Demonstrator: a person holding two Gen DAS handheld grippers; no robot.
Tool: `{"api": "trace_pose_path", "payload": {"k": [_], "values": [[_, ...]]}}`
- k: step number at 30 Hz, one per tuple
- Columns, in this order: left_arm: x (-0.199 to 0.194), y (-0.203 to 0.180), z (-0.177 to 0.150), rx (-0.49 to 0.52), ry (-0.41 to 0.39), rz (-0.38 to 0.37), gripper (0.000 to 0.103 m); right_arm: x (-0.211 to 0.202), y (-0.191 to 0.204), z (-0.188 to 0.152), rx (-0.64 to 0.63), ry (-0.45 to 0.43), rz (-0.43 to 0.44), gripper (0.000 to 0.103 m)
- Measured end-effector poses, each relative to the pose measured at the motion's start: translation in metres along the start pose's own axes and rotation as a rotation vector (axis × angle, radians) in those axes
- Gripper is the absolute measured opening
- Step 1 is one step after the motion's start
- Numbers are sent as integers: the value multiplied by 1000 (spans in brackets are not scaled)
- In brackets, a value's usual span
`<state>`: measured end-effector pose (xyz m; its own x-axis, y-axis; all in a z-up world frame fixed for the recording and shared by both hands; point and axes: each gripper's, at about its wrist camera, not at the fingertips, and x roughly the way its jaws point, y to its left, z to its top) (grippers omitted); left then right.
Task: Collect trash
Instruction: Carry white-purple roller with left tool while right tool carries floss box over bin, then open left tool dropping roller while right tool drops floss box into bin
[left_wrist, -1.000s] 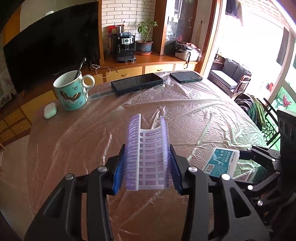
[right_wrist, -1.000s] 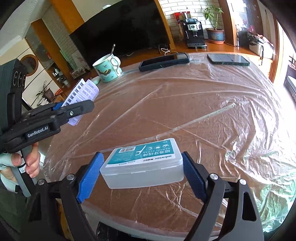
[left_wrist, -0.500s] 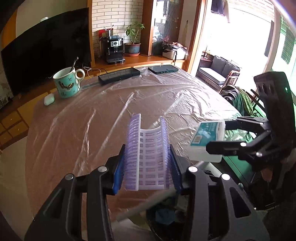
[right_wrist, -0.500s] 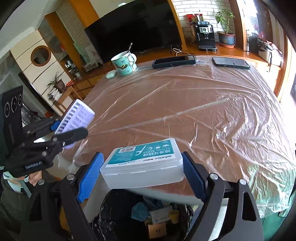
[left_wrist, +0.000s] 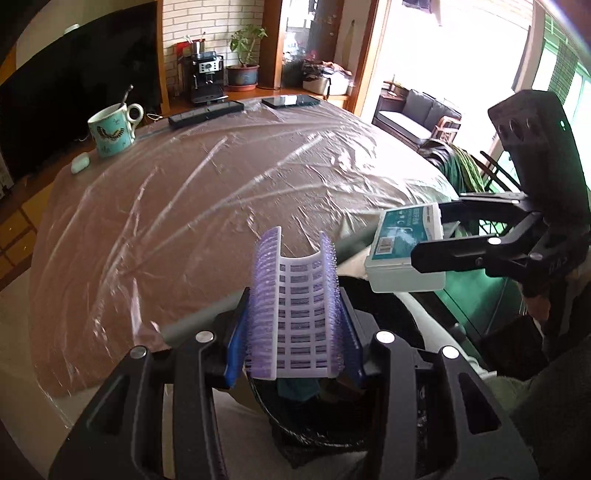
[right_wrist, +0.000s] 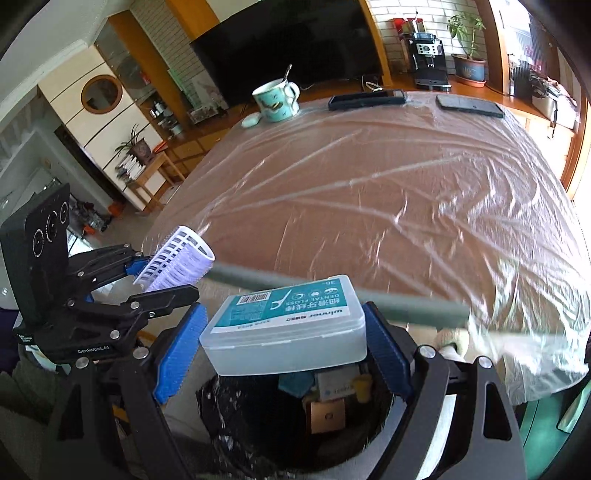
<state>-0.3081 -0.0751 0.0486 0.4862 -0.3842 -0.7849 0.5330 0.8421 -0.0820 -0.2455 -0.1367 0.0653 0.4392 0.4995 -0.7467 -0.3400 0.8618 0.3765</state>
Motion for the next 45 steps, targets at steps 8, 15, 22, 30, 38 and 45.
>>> {"api": "trace_pose_path", "payload": {"k": [8, 15, 22, 30, 38, 45], "values": [[17, -17, -25, 39, 93, -40, 44, 16, -5, -36, 1, 88, -33, 83], [53, -23, -41, 49, 170, -29, 44, 43, -20, -52, 31, 147, -50, 83], [76, -20, -51, 25, 202, -26, 44, 62, -29, -64, 49, 172, -76, 83], [92, -18, -57, 7, 217, -14, 45, 78, -32, -74, 72, 183, -83, 83], [92, -10, -56, -57, 201, -79, 89, 81, -40, -78, 146, 187, -44, 96], [58, -7, -42, -89, 129, -83, 89, 42, -24, -64, 78, 110, -61, 96]]}}
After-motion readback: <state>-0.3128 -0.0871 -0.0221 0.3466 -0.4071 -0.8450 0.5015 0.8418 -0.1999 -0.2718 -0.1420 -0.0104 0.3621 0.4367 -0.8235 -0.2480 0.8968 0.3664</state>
